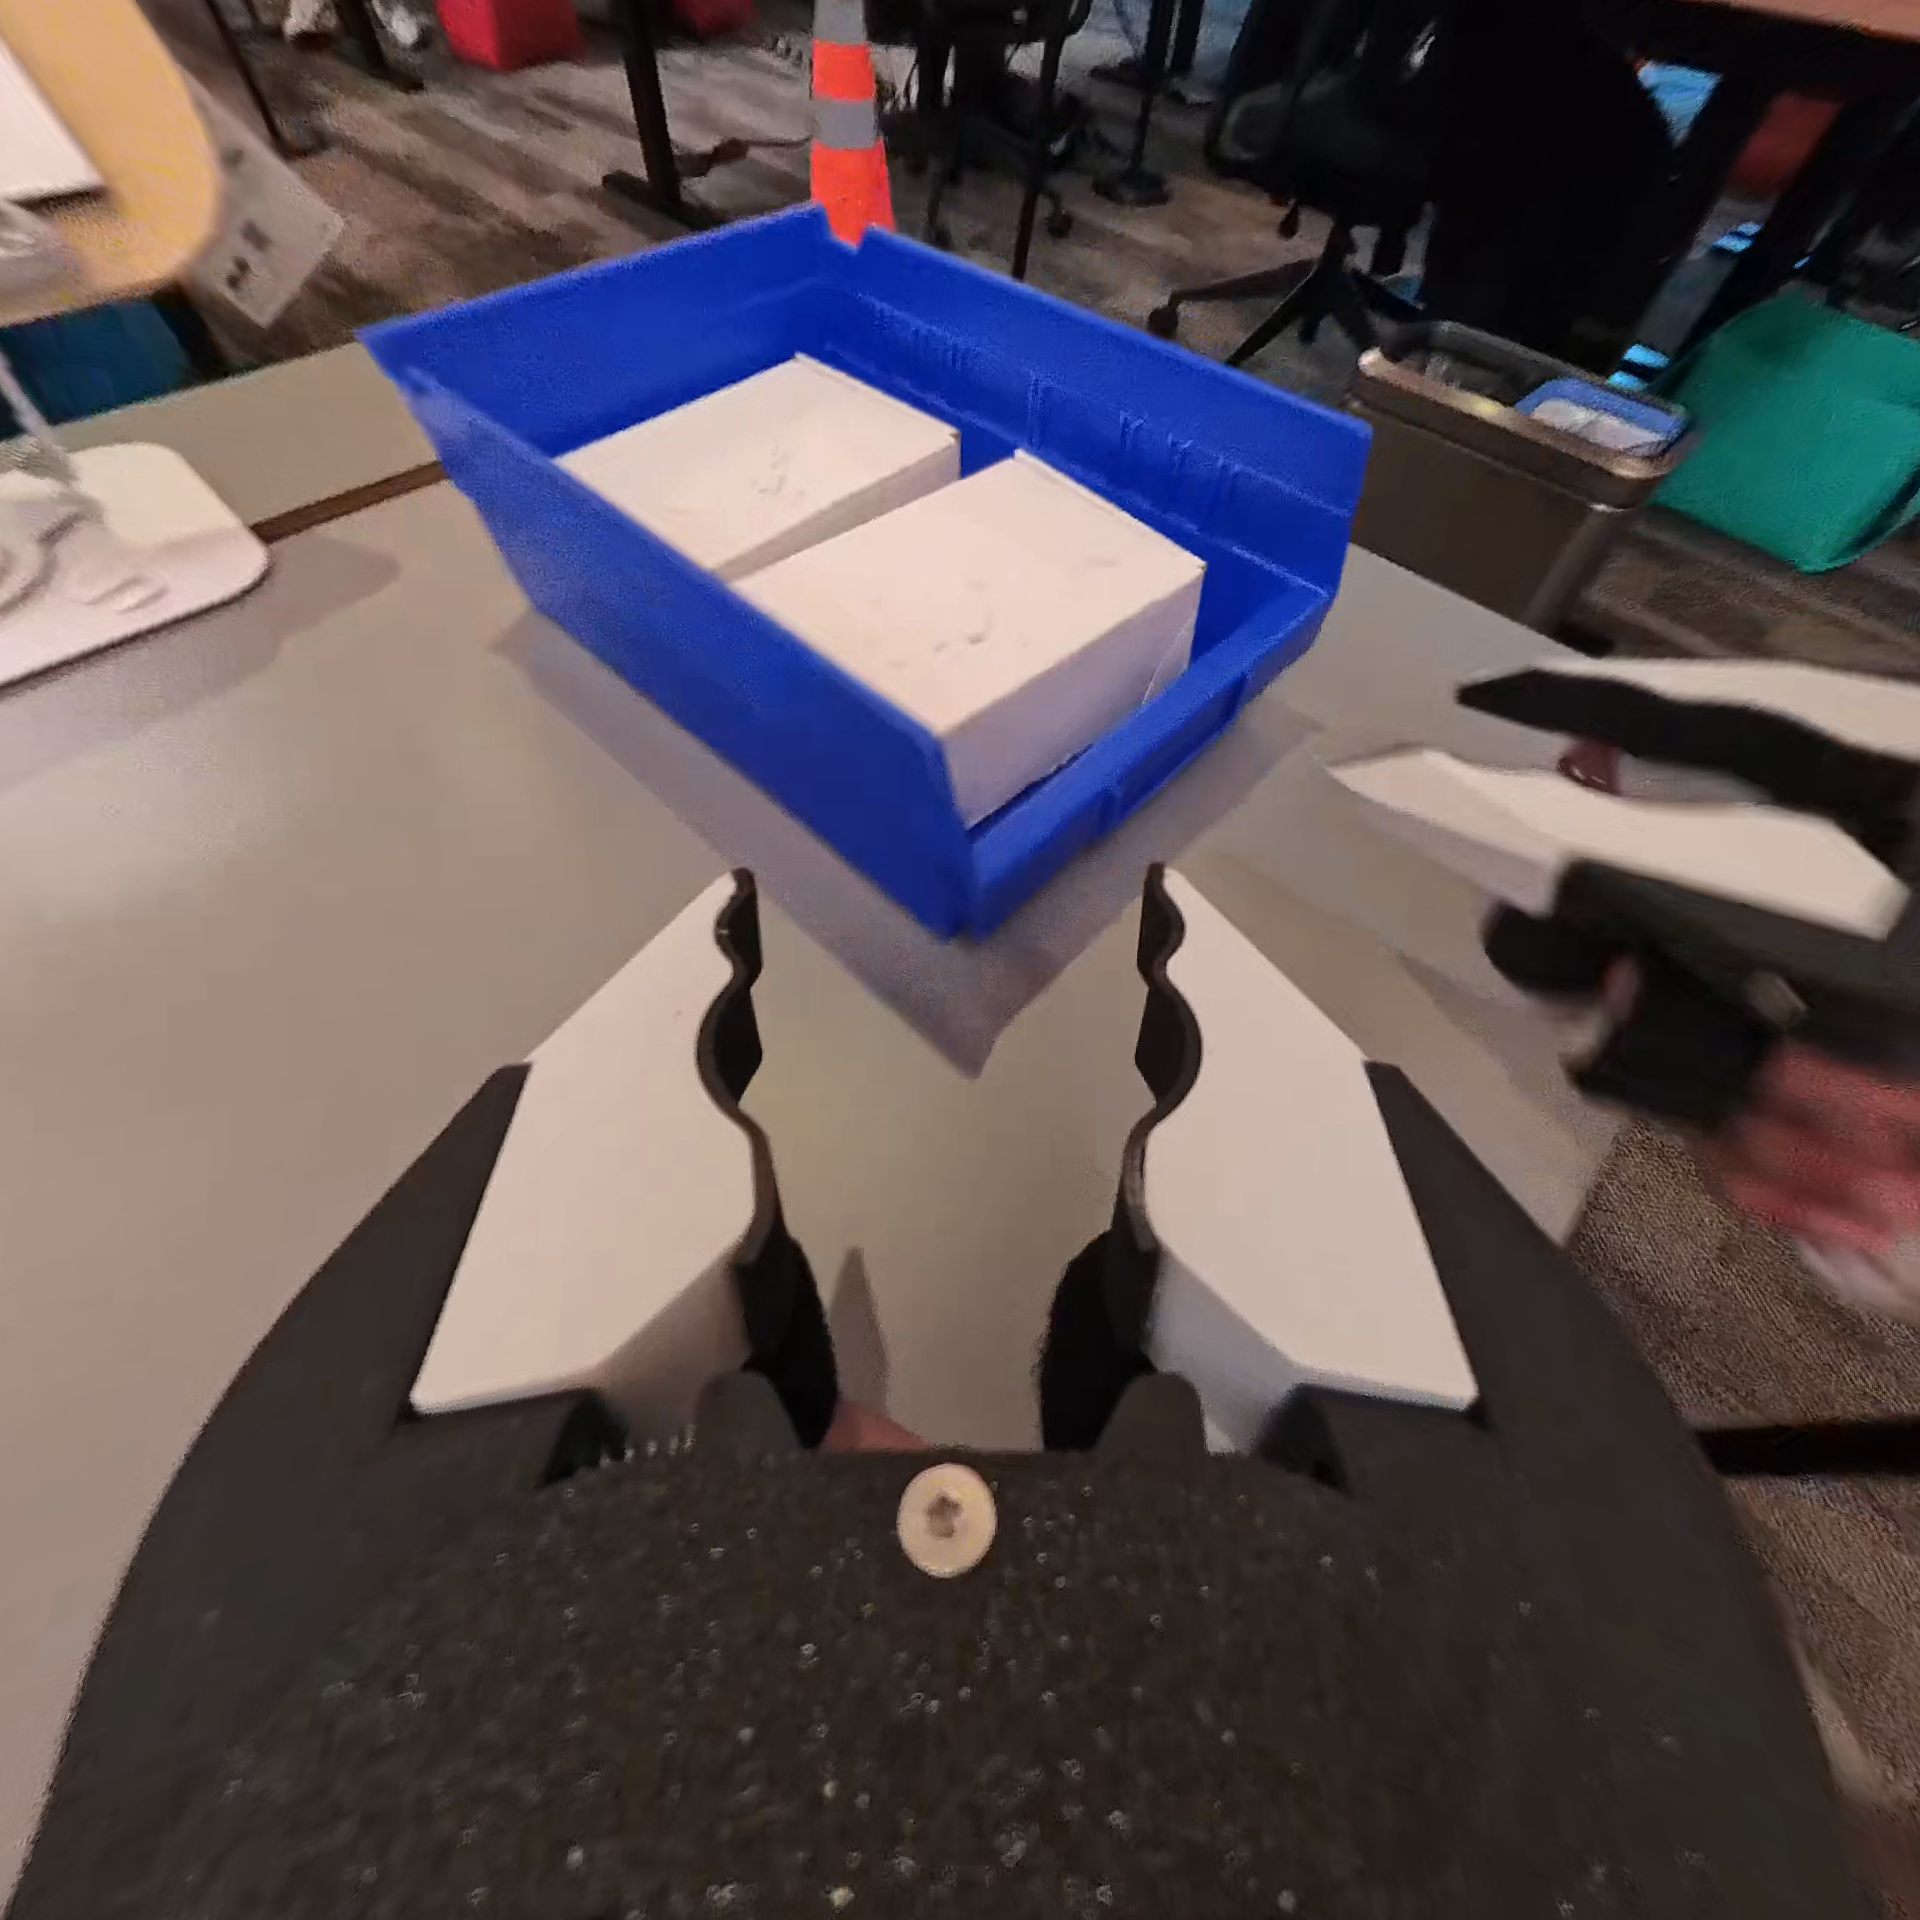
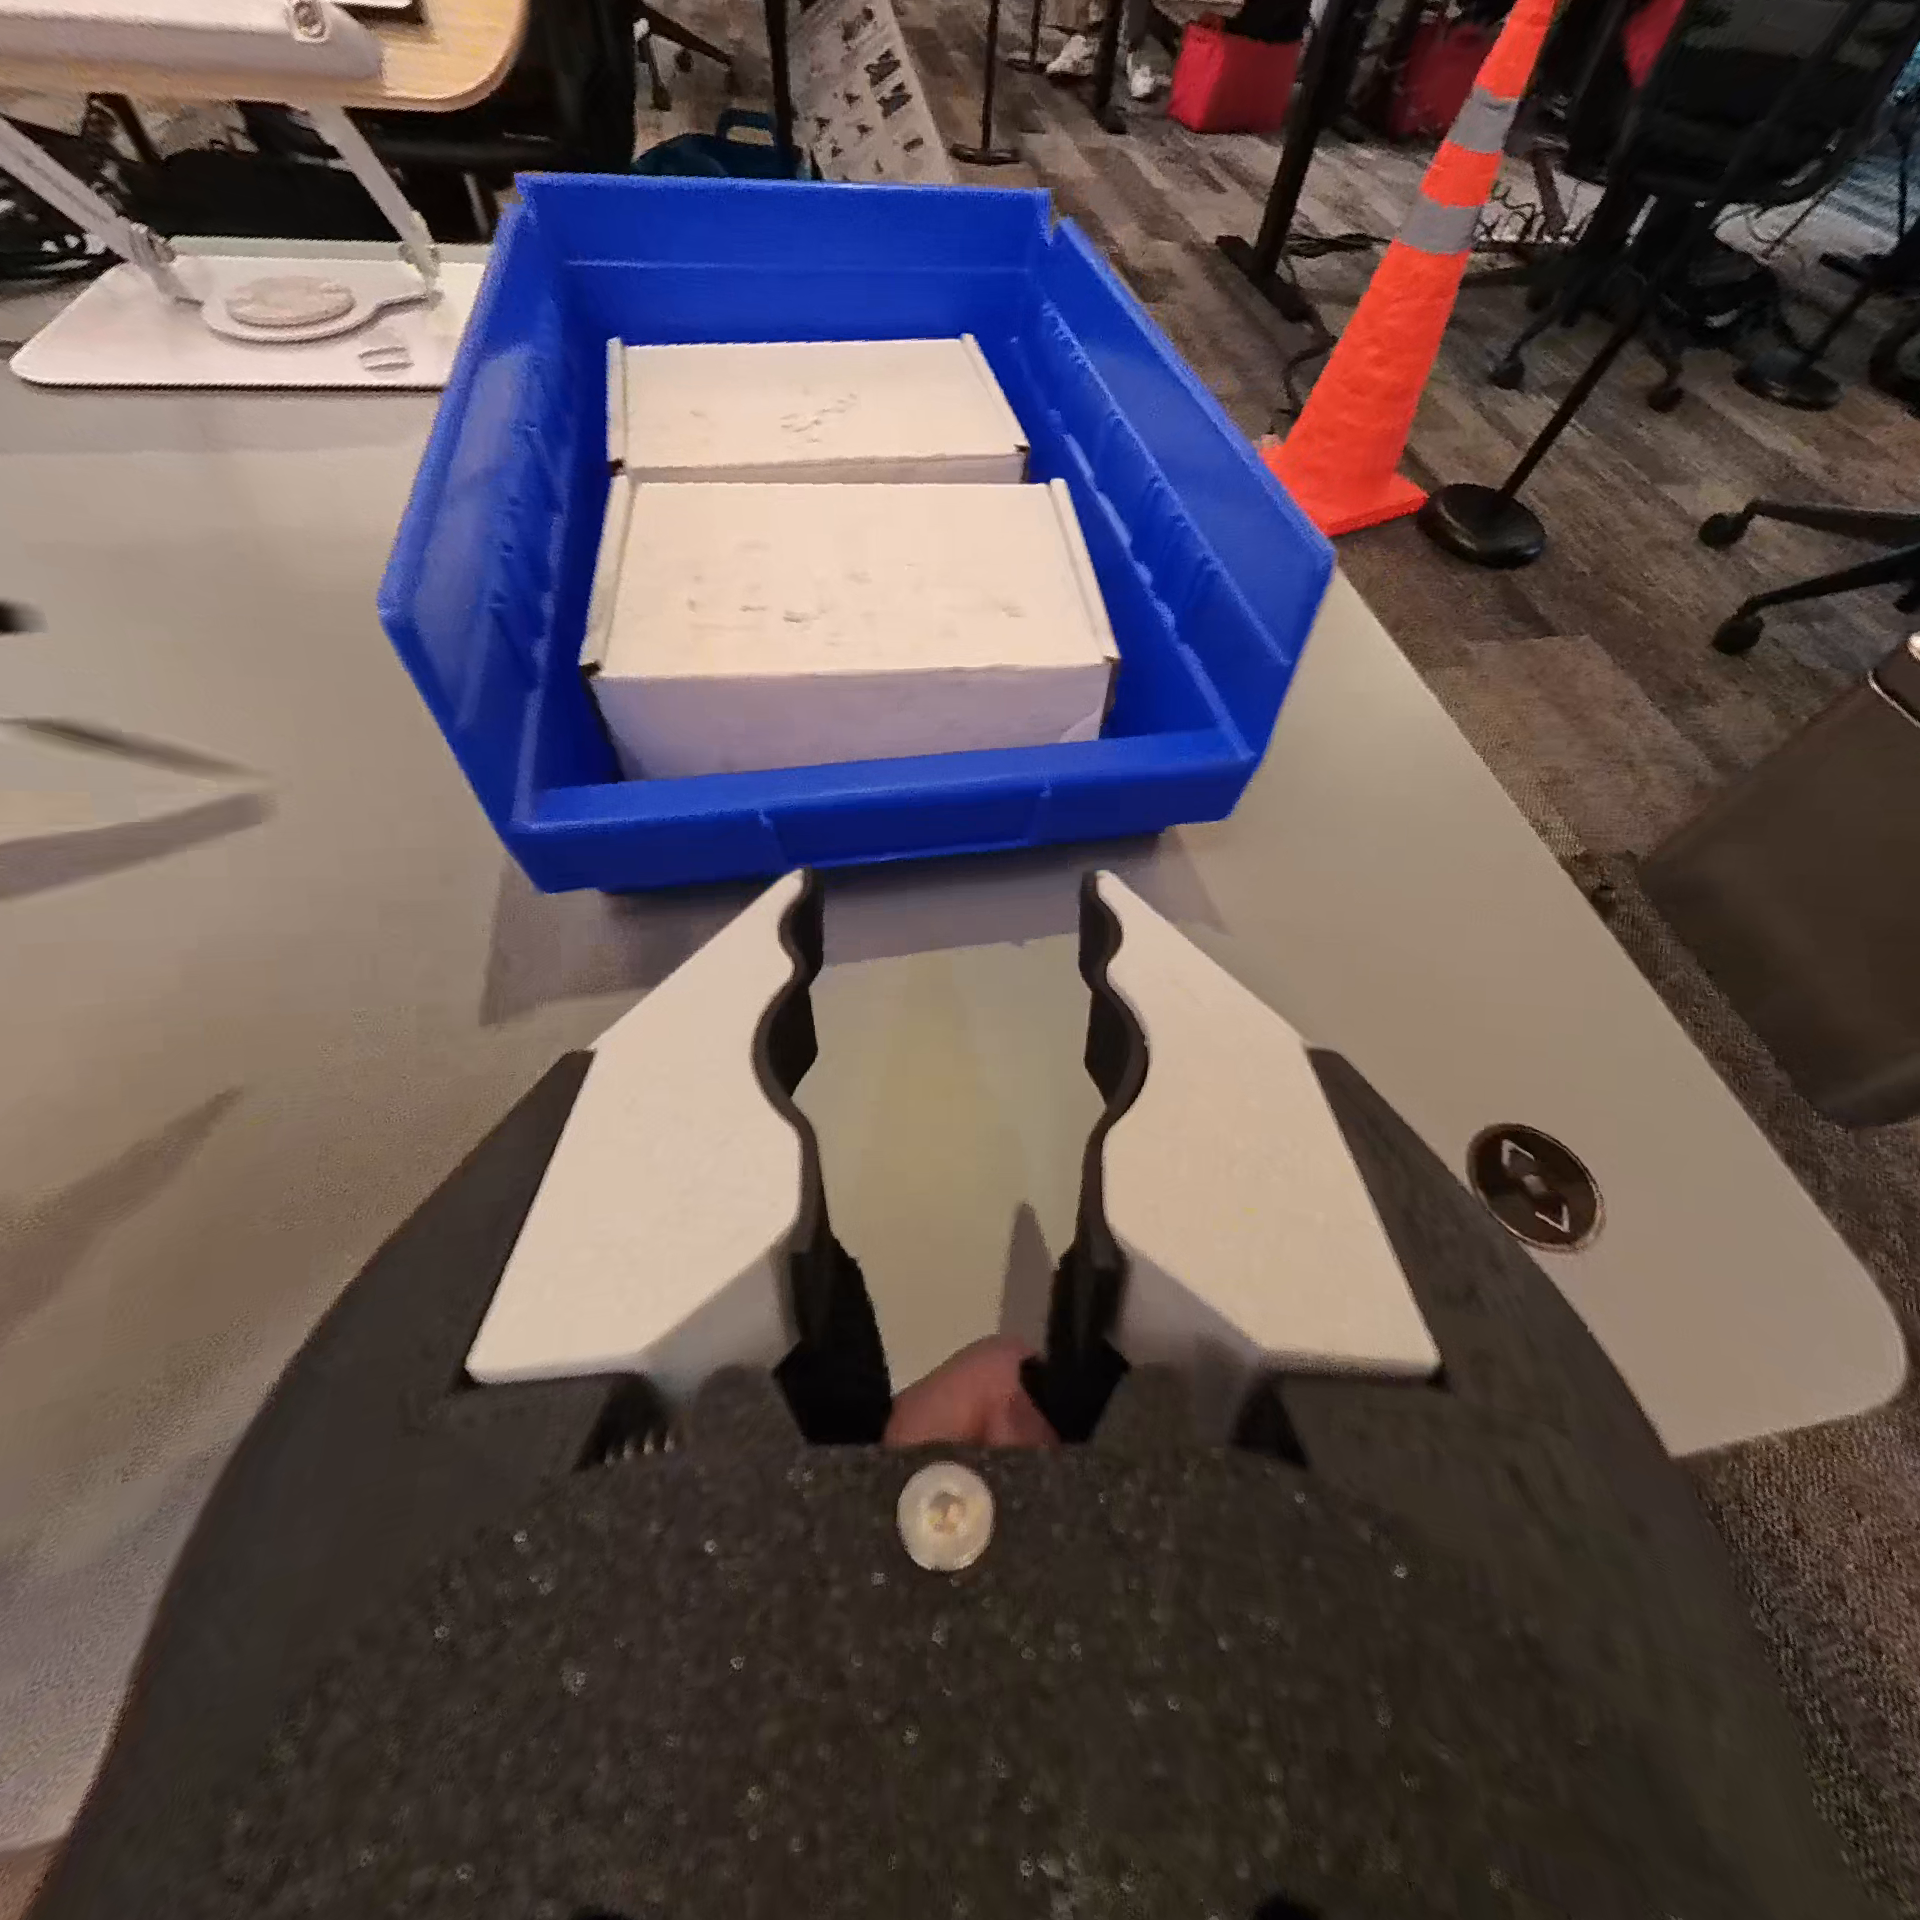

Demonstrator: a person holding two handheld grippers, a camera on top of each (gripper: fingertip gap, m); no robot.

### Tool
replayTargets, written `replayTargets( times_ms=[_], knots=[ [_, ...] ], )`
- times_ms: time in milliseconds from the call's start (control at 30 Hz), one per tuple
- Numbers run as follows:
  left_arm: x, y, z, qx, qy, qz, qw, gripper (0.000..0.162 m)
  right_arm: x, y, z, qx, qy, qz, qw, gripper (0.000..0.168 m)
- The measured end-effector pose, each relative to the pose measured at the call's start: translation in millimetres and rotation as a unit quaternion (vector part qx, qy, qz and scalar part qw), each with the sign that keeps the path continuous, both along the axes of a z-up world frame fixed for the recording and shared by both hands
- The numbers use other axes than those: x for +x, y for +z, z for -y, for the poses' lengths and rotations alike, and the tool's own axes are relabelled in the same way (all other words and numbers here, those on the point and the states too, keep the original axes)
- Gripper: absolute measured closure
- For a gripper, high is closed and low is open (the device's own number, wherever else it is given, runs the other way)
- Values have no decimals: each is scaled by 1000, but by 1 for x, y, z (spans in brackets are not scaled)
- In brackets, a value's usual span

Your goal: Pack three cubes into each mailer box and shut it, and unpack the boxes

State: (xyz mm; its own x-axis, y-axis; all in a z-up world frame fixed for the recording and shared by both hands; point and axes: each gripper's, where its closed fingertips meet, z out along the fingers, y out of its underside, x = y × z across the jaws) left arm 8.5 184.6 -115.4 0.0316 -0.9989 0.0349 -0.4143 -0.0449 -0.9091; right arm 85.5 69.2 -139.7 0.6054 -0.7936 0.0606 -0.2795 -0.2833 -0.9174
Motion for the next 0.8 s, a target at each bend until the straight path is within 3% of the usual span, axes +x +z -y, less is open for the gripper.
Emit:
replayTargets(
  times_ms=[100,167,300,367,533,600,700,800],
  knots=[
    [53,-17,1,8,41,-15,999,93,2,-1,15,7,-15,-7,1000,119],
    [78,-25,-6,-5,51,-16,999,103,4,-2,23,9,-24,-9,1000,120],
    [84,-57,-19,-62,23,-84,994,116,8,-3,32,18,-32,-17,999,120],
    [74,-57,-36,-53,34,-78,995,132,10,-3,31,24,-32,-20,999,120],
    [27,-57,-102,50,80,-87,992,153,11,15,15,55,-17,5,998,120],
    [3,-57,-129,38,86,-83,992,161,9,27,7,76,-12,25,997,120],
    [-41,-57,-161,-5,108,-86,990,161,5,35,-10,107,0,17,994,122],
    [-87,-56,-181,0,138,-82,987,162,2,27,-36,96,28,0,995,122]
  ],
)
